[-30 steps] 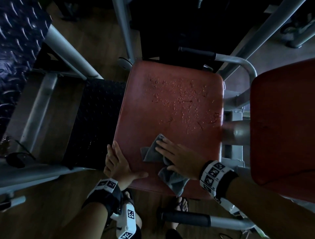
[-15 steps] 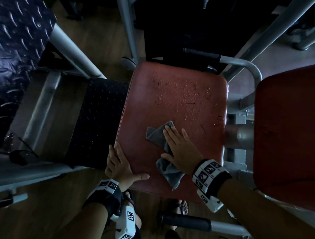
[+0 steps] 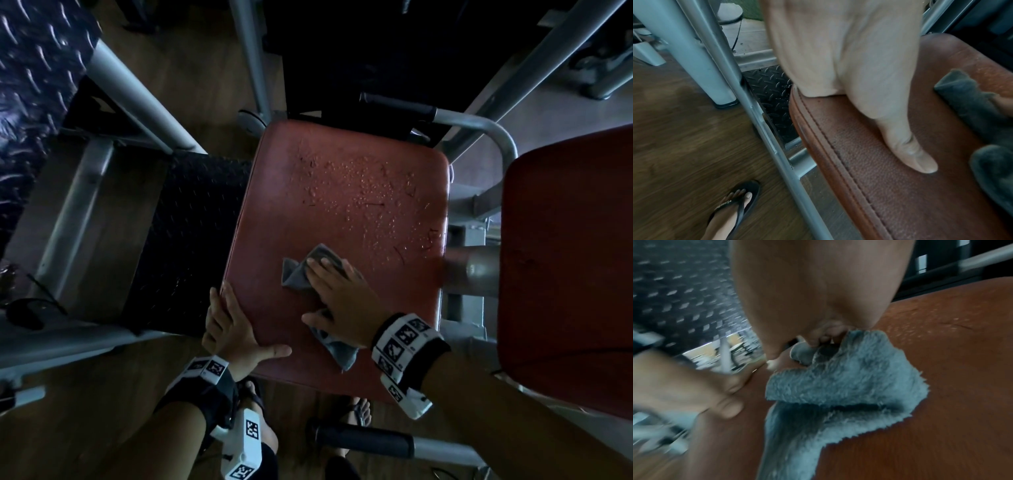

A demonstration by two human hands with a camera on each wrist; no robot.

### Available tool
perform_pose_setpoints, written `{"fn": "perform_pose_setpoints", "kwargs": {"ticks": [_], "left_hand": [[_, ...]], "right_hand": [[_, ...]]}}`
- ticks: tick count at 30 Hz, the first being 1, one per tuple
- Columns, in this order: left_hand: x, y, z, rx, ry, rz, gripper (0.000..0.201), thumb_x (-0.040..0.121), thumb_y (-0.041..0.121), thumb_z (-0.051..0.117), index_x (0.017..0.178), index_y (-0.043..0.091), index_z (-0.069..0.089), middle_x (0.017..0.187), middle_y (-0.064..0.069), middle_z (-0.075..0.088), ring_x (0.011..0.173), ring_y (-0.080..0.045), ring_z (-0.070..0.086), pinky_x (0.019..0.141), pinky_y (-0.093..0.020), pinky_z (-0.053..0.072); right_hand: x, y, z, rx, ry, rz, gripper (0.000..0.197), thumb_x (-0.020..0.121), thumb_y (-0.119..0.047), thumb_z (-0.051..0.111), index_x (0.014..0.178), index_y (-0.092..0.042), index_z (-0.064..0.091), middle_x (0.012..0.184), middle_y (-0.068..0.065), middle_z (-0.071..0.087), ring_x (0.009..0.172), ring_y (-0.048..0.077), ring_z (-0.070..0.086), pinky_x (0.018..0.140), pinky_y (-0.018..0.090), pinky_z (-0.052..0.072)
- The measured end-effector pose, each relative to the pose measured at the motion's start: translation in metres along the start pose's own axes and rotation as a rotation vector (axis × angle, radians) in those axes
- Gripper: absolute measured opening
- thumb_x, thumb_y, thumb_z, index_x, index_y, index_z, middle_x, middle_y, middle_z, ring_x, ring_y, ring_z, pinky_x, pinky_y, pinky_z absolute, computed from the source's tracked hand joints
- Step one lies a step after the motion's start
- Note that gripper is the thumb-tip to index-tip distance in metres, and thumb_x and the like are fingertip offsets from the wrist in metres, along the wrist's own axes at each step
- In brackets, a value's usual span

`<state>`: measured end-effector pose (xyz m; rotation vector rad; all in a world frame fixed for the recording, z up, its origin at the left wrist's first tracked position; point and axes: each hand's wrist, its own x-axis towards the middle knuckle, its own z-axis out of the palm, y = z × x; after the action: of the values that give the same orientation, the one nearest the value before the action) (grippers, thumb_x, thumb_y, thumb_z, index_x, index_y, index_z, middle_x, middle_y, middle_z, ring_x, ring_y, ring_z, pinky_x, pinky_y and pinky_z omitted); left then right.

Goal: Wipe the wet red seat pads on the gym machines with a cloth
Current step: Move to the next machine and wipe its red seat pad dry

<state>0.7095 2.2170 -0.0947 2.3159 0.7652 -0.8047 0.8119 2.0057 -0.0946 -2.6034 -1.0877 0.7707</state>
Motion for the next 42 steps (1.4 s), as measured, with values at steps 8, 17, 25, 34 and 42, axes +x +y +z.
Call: {"fn": "perform_pose_setpoints", "kwargs": {"ticks": [8,17,25,34,42], "left_hand": [[0.001,-0.001,0.003,0.007,0.008,-0.005,0.169,0.038,0.072,0.085,0.144,0.029,-0.039,0.158,-0.007,-0.032,0.149,-0.035,-0.009,0.119,-0.056,0.012],[0.001,0.001,0.003,0.017,0.029,-0.011,0.168,0.04,0.067,0.088,0.145,0.027,-0.037,0.159,-0.009,-0.029,0.149,-0.037,-0.006,0.119,-0.056,0.012],[-0.001,0.001,0.003,0.003,0.048,0.008,0.17,0.035,0.07,0.087,0.146,0.03,-0.036,0.16,-0.01,-0.025,0.149,-0.039,-0.002,0.118,-0.058,0.016],[-0.001,0.002,0.002,0.001,0.042,-0.007,0.172,0.026,0.077,0.08,0.146,0.031,-0.035,0.161,-0.009,-0.023,0.149,-0.037,0.0,0.118,-0.058,0.018],[0.0,-0.001,0.005,-0.031,0.038,0.014,0.17,0.033,0.067,0.089,0.145,0.034,-0.035,0.16,-0.005,-0.026,0.149,-0.036,-0.004,0.118,-0.059,0.014]], "right_hand": [[0.022,0.011,-0.001,0.019,0.066,0.125,0.08,0.096,-0.062,0.023,0.156,-0.014,0.001,0.164,0.0,-0.005,0.151,0.018,-0.005,0.122,0.046,0.0],[0.001,0.027,0.008,0.028,0.205,0.372,0.08,0.094,-0.061,0.01,0.156,-0.01,0.007,0.164,0.005,0.004,0.151,0.022,0.002,0.122,0.049,0.01],[-0.054,0.016,0.031,0.119,0.158,0.472,0.084,0.093,-0.066,0.01,0.156,-0.011,-0.001,0.164,0.004,0.0,0.151,0.02,-0.002,0.122,0.047,0.011],[-0.06,0.02,0.033,0.245,0.255,0.567,0.083,0.096,-0.063,0.027,0.156,-0.012,0.0,0.164,0.005,-0.003,0.151,0.02,-0.002,0.122,0.044,0.009],[-0.068,0.025,0.028,0.399,0.272,0.644,0.085,0.094,-0.063,0.031,0.156,-0.014,0.0,0.164,0.0,-0.003,0.151,0.016,-0.004,0.122,0.045,0.007]]}}
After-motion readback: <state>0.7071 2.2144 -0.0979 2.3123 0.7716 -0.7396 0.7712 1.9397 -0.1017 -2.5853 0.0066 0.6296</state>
